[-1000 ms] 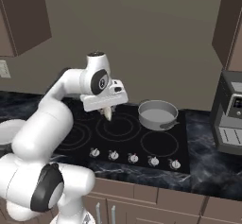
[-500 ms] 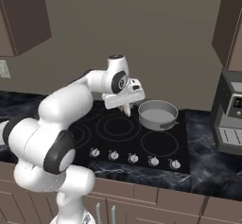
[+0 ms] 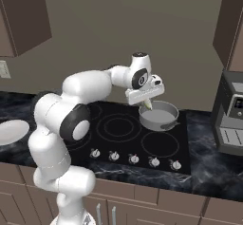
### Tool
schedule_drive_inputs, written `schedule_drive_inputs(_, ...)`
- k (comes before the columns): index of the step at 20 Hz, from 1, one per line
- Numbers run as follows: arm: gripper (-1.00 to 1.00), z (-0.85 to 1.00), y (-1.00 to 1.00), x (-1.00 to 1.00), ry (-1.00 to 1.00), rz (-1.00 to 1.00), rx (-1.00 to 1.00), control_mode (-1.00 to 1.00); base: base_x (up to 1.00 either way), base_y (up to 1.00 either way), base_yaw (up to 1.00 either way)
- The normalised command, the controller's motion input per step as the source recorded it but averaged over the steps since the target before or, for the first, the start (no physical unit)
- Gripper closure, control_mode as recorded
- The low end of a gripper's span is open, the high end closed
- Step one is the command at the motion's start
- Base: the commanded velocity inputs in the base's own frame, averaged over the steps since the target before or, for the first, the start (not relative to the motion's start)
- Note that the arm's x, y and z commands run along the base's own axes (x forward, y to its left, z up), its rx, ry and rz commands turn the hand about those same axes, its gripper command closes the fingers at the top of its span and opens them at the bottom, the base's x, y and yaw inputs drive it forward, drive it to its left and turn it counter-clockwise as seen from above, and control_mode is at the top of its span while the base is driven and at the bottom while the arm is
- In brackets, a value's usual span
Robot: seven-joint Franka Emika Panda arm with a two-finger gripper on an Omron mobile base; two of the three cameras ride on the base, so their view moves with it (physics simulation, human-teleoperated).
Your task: Retrieve the frozen meat and place it in the pot on a burner. Then turn the burner on.
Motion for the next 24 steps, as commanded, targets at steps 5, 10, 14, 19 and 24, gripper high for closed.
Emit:
schedule_drive_inputs(5,1.00,0.00,-0.17,0.25,0.00,0.12,0.00,-1.00,0.00,0.00,0.00)
schedule_drive_inputs(10,1.00,-0.16,-0.12,0.16,0.00,0.09,0.00,-1.00,0.00,0.00,0.00)
schedule_drive_inputs(14,1.00,-0.29,-0.11,0.26,0.00,0.09,0.00,-1.00,0.00,0.00,0.00)
schedule_drive_inputs(19,1.00,-0.26,-0.12,0.24,0.01,0.10,0.01,-1.00,0.00,0.00,0.00)
schedule_drive_inputs(24,1.00,-0.40,-0.15,0.29,0.02,0.09,0.01,-1.00,0.00,0.00,0.00)
